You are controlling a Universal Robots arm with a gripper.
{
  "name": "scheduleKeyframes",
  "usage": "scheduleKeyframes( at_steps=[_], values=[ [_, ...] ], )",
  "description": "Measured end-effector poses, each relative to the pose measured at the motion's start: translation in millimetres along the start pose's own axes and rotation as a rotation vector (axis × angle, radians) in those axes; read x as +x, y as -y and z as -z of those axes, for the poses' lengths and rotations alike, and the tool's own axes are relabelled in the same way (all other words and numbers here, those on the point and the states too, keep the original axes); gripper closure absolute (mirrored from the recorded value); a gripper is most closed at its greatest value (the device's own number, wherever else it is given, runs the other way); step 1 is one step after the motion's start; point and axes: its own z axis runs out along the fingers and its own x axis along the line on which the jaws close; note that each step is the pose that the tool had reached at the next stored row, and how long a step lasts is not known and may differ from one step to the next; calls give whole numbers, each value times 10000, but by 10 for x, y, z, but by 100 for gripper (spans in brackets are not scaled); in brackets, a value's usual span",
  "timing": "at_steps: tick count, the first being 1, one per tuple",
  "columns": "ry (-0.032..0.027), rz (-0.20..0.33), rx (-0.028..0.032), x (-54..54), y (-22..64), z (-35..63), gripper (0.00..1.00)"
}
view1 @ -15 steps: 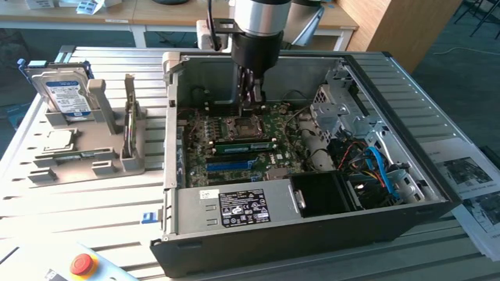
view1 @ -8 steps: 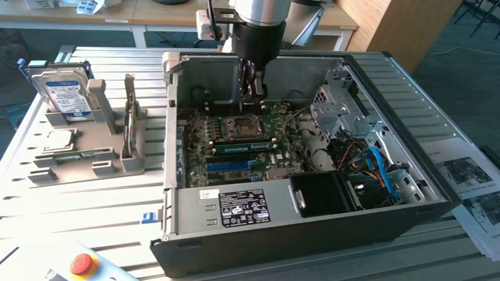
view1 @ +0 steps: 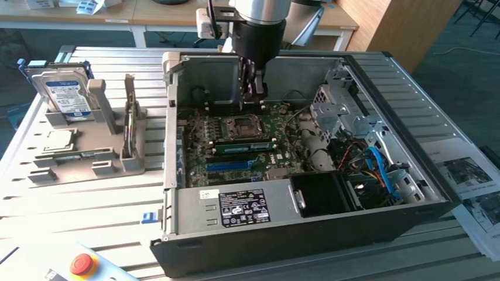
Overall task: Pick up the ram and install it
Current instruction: 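Press down the ram until it locks into place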
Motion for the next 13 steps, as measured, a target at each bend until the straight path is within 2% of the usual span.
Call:
scheduleKeyframes(
  at_steps=[13],
  values=[
    [0,-19,0,0,0,0,89]
  ],
)
